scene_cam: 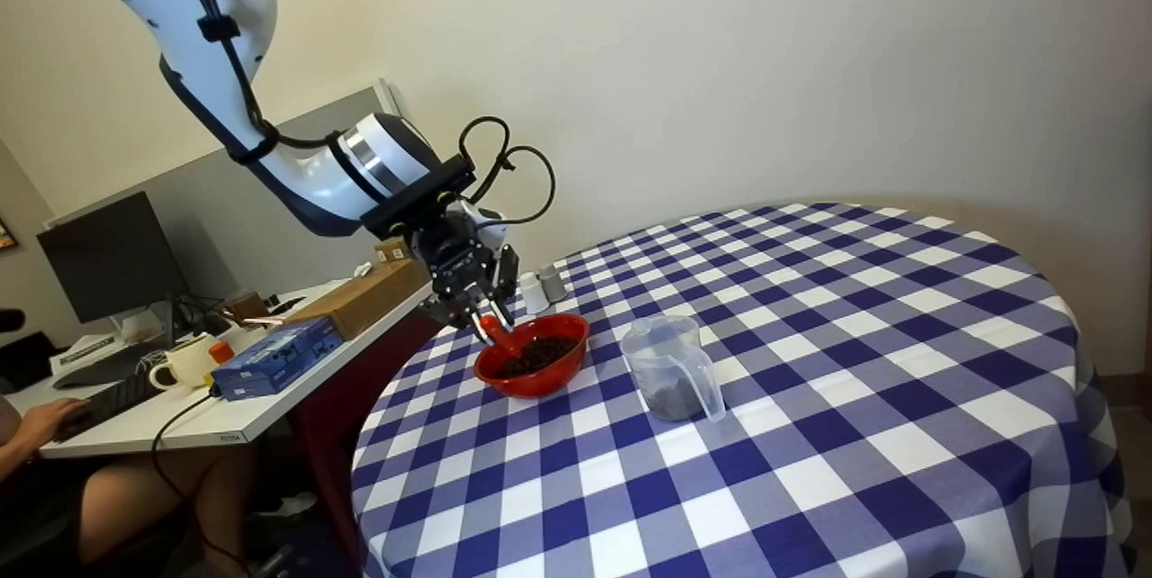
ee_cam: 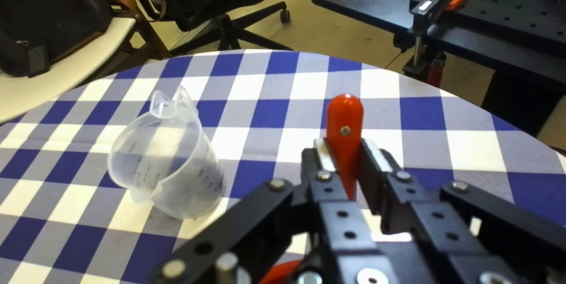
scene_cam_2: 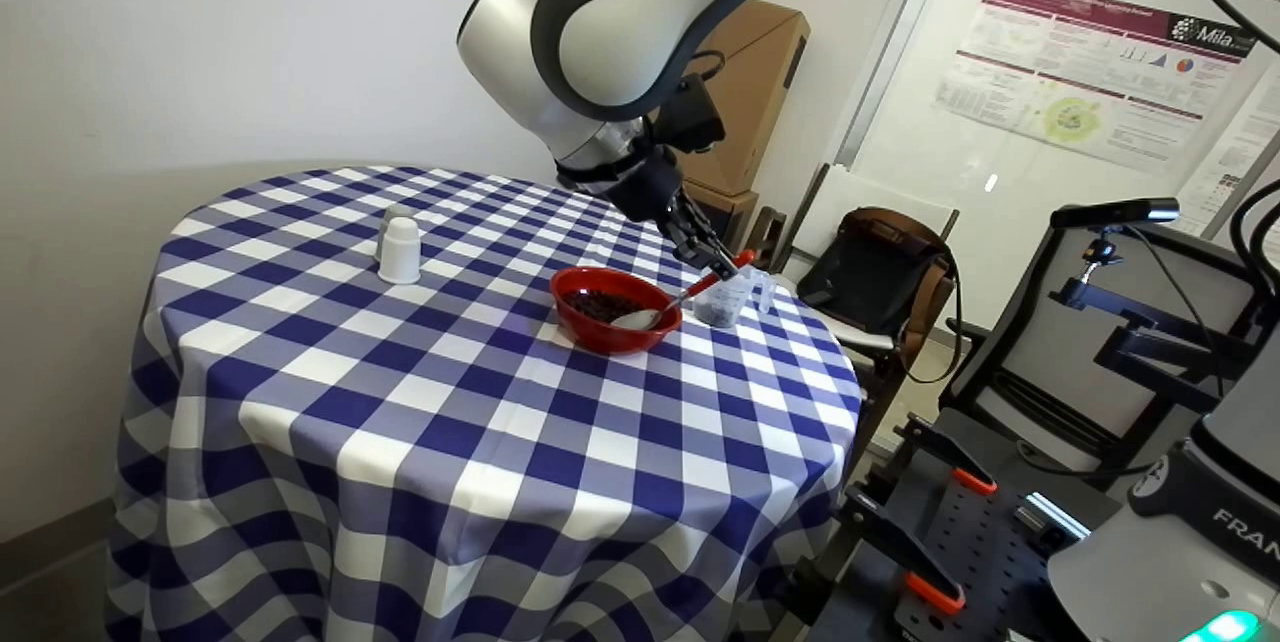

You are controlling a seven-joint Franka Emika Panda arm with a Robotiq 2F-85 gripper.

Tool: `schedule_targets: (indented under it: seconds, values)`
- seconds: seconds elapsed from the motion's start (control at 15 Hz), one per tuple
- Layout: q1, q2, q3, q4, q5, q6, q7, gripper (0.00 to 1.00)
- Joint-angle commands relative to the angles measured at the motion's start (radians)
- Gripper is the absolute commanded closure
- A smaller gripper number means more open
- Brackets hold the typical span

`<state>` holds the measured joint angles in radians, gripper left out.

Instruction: Use the spoon to place some of the contents from the red bowl into the clear jug

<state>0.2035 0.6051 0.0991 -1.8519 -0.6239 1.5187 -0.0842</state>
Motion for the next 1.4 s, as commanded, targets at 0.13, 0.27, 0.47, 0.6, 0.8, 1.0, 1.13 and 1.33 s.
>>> schedule_targets:
  seconds: [0.13,0.27,0.47,0.6,0.8,1.0,1.13,1.33]
  values:
    - [-0.025,0.003,0.009,0.011,0.054,0.055,0.008,0.95]
    - [-0.030,0.000,0.008,0.006,0.078,0.087,0.010,0.95]
    - [-0.035,-0.001,0.004,0.002,0.118,0.134,0.016,0.95]
    - [-0.039,-0.001,0.000,-0.001,0.147,0.168,0.024,0.95]
    - [-0.051,-0.006,-0.003,-0.010,0.184,0.219,0.028,0.95]
    - [-0.063,-0.007,-0.006,-0.016,0.217,0.263,0.028,0.95]
    - [-0.069,-0.008,-0.008,-0.021,0.234,0.287,0.028,0.95]
    - [-0.077,-0.016,-0.010,-0.029,0.258,0.313,0.024,0.95]
